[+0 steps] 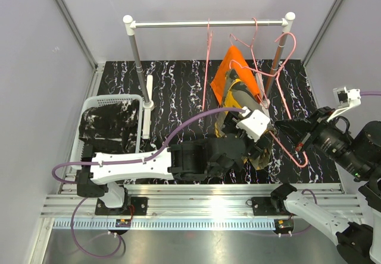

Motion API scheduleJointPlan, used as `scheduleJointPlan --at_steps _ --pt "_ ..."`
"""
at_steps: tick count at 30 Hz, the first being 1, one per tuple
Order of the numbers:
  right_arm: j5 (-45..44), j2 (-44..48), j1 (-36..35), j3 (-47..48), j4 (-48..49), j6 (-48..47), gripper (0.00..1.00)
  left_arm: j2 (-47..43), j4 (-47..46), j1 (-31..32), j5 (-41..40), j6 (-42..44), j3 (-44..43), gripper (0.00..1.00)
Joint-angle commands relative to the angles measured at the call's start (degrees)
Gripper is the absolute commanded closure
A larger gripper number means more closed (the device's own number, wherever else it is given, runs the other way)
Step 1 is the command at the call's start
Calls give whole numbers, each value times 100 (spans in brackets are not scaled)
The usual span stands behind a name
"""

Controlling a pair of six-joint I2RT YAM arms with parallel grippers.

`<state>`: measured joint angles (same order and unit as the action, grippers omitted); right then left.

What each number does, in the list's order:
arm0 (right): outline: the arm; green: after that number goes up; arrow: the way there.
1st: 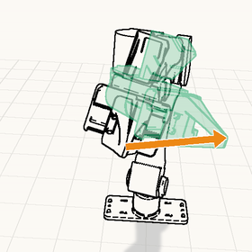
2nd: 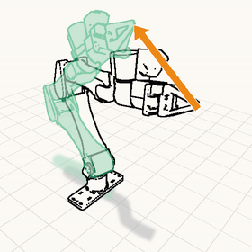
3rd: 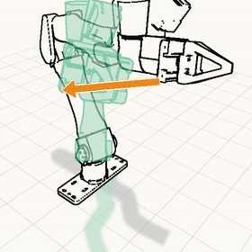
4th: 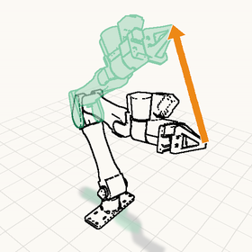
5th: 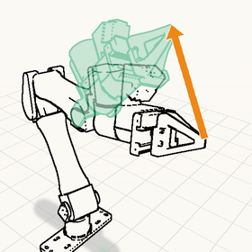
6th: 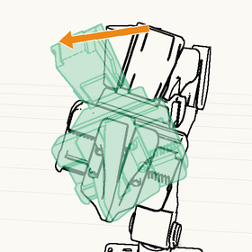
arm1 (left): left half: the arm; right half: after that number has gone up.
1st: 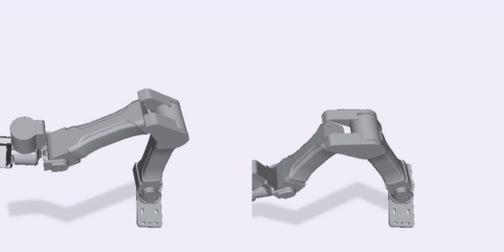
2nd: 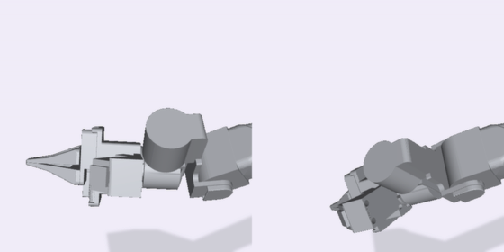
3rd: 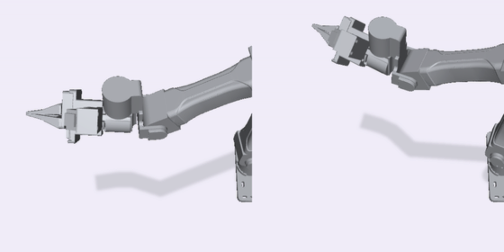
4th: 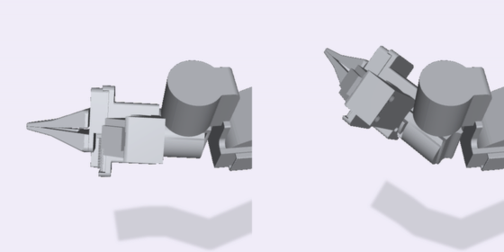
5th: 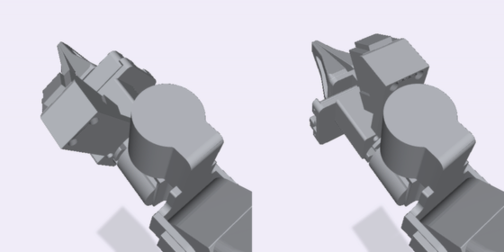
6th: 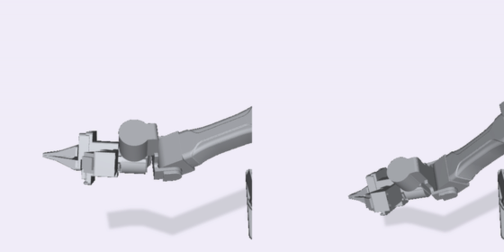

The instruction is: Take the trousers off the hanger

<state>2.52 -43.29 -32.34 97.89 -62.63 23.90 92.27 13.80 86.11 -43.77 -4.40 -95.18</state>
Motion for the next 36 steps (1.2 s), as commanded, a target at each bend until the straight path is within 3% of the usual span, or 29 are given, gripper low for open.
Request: scheduleJointPlan --at_steps 1,8,13,20,28,36 --pt "-120 -13 26 459 1280 -184 100 46 210 -59 -193 142 -238 23" --pt "256 -92 26 407 1438 -44 100 124 44 -103 -475 194 -203 24" --pt "292 -92 26 336 1491 -17 100 221 -150 -129 -352 238 -405 9" --pt "-445 -101 26 380 1420 -166 100 37 0 -112 -273 160 -196 14" --pt "-639 -145 26 512 1561 -70 100 -165 -334 -129 -27 80 324 1" --pt "-516 -154 26 723 1500 -35 100 -69 -572 -129 176 71 403 1"
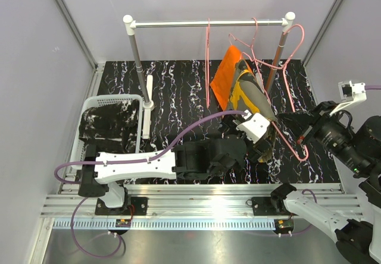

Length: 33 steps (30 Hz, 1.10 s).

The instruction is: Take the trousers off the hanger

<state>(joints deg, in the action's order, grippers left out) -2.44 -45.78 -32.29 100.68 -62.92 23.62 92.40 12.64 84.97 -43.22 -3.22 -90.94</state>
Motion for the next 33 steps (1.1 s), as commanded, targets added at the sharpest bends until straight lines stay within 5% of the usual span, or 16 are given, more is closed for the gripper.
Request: scheduleJointPlan --at_steps 1,20,25,30,33 --pt "41 104 21 461 1528 11 100 -56 -456 -15 69 -38 -47 1" --pt "560 271 21 355 1563 293 100 331 -790 -130 -300 278 -618 3" --pt "621 315 21 285 1537 275 100 270 -1036 -138 -354 498 -636 20" --pt "709 377 21 -5 1616 222 100 173 -1132 -138 -222 577 -715 56" --pt "806 368 21 -66 1624 222 100 164 -1159 -138 -231 656 -776 64"
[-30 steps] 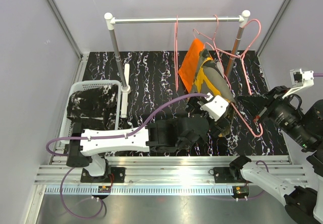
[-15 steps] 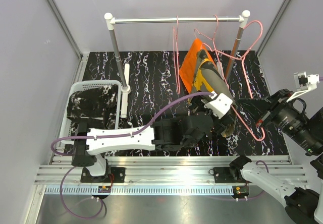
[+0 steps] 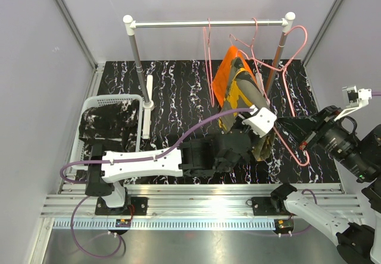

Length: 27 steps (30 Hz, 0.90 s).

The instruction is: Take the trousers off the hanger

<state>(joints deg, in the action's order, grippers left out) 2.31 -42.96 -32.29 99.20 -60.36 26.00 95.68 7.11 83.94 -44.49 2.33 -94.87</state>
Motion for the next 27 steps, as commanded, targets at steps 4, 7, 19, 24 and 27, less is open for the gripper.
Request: scheduleJointPlan --at_steps 4,7,19,24,27 --pt "323 77 21 -136 1307 -77 100 -207 -685 -27 -191 180 -401 83" --pt "25 130 21 -435 1193 -182 100 -356 -816 -18 -385 171 -331 100" --pt "-204 771 21 -2210 1044 -43 100 -1464 -1827 227 -1017 725 443 100" --pt "-117 1105 13 -2686 894 45 100 -1780 -2197 360 -1307 1120 522 100" --pt "-73 1325 21 -2976 789 124 100 -1991 -2363 439 -1317 1305 557 100"
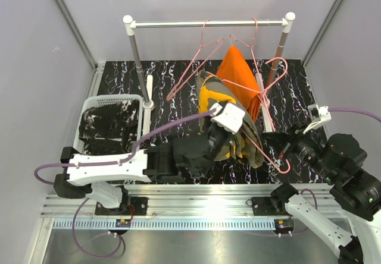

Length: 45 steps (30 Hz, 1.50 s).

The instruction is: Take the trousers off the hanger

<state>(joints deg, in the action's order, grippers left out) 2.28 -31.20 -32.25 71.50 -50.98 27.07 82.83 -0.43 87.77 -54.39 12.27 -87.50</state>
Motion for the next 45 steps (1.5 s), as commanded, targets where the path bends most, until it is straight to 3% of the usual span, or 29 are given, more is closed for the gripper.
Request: scheduleJointPlan --at_steps 1,7,13,20,23,25,27,29,31,36,40,45 --pt "-53 175 17 -312 -175 26 100 -794 -1671 82 -327 363 -162 100" --pt "27 351 17 -690 -359 27 100 -1031 -1899 267 -256 741 -293 100" --pt "-96 712 17 -928 -684 -44 100 -1032 -2276 399 -765 1865 -846 100" --pt "-402 923 17 -832 -817 -202 100 -988 -4157 303 -1819 4814 -1172 100" --pt "-501 905 17 -665 -817 -307 100 -1128 -4387 40 -2083 5337 -1225 100" --pt "-483 914 17 -586 -730 -378 100 -1347 -3977 -591 -2189 5234 -1155 100" --pt "-431 932 17 -533 -659 -430 100 -1540 -3170 -1397 -2243 4323 -997 100" --pt "-387 940 17 -454 -554 -474 100 -1848 -1571 -1918 -2111 3035 -988 100" --pt "-343 932 17 -374 -448 -553 100 -2085 -691 -2613 -1927 2545 -857 100" --pt "-369 827 17 -164 -237 -711 100 -2605 -372 -3965 -1733 2316 -153 100" --pt "-325 668 17 -32 -35 -756 100 -2517 1180 -4943 -1461 1701 -30 100" --pt "-81 598 17 -101 272 -747 100 -2569 2011 -5909 -1872 1472 452 100"
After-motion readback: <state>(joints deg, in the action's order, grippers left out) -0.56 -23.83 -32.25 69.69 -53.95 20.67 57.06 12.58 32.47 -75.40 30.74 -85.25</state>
